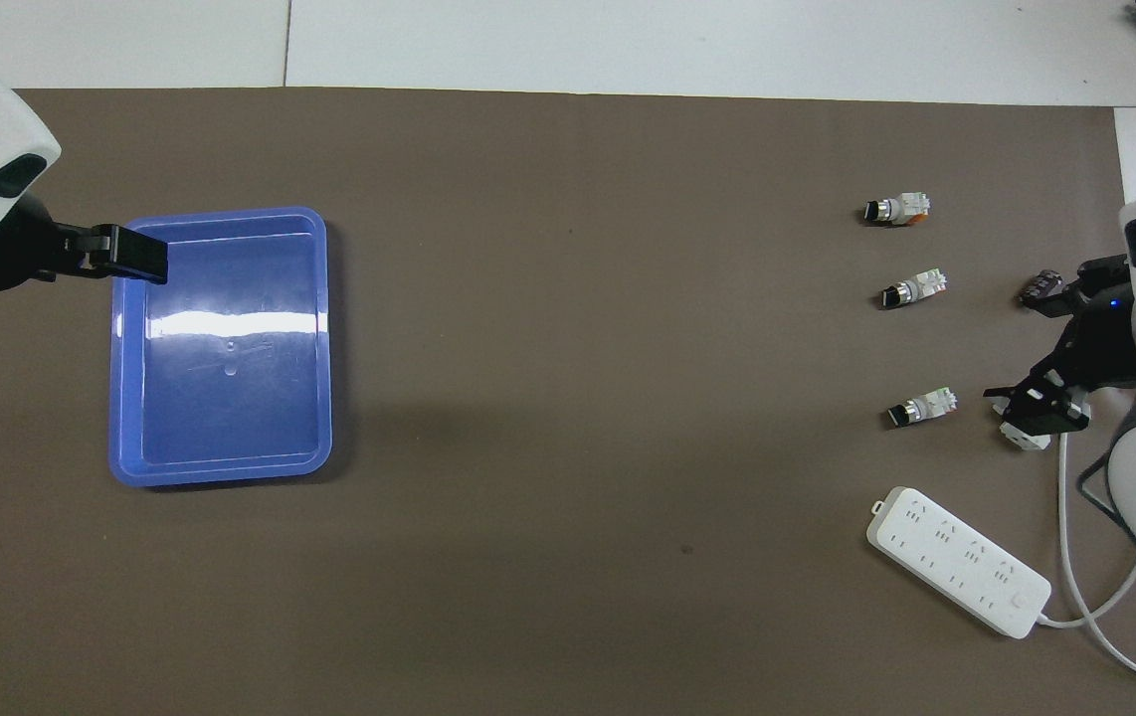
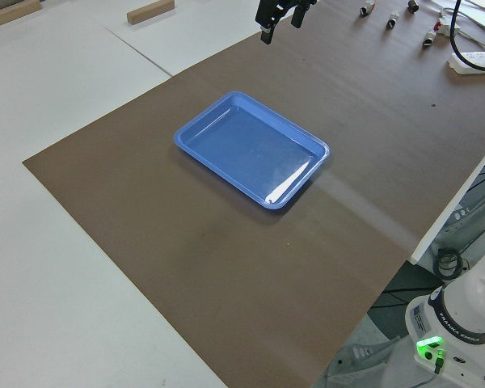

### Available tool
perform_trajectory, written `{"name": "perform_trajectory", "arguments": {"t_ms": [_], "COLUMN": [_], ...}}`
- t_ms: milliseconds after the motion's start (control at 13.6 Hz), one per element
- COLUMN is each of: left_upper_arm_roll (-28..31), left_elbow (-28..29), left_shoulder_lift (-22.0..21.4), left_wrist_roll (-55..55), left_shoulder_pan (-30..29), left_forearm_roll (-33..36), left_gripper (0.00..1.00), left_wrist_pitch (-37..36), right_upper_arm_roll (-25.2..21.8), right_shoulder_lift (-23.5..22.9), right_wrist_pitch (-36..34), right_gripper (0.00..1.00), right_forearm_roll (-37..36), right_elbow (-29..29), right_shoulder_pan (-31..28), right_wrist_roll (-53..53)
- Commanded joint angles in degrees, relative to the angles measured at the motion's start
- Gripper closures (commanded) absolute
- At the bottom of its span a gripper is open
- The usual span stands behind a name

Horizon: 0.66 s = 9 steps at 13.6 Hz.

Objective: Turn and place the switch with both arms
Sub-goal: 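Lower the right gripper onto the nearest white switch and grasp it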

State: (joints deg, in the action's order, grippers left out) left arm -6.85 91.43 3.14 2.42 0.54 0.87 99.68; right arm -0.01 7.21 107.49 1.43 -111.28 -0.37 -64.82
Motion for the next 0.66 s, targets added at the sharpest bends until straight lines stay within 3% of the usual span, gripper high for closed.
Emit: {"name": "perform_trajectory", "arguments": {"t_ms": [0,295,590], "left_upper_arm_roll": [-0.1,-0.2,-0.2], "left_elbow": [1.7,1.7,1.7], "left_shoulder_lift": [-1.5,-1.5,-1.5], "left_wrist_roll": [-0.2,-0.1,-0.1], "left_shoulder_pan": [-0.3,-0.2,0.0], "left_forearm_roll": [1.0,1.0,1.0], "left_gripper": [0.00,0.00,0.00], "left_wrist_pitch": [0.5,0.5,0.9], "right_upper_arm_roll": [0.2,0.2,0.2], "right_shoulder_lift": [-0.7,-7.2,-12.3], "right_wrist_pitch": [2.5,4.9,6.1], "right_gripper": [0.00,0.00,0.00], "right_forearm_roll": [4.3,8.0,12.5], "right_elbow": [-3.3,-3.4,-3.5], "right_shoulder_pan": [-1.5,-4.2,-7.5], "right_wrist_roll": [-15.2,-36.5,-48.6]}}
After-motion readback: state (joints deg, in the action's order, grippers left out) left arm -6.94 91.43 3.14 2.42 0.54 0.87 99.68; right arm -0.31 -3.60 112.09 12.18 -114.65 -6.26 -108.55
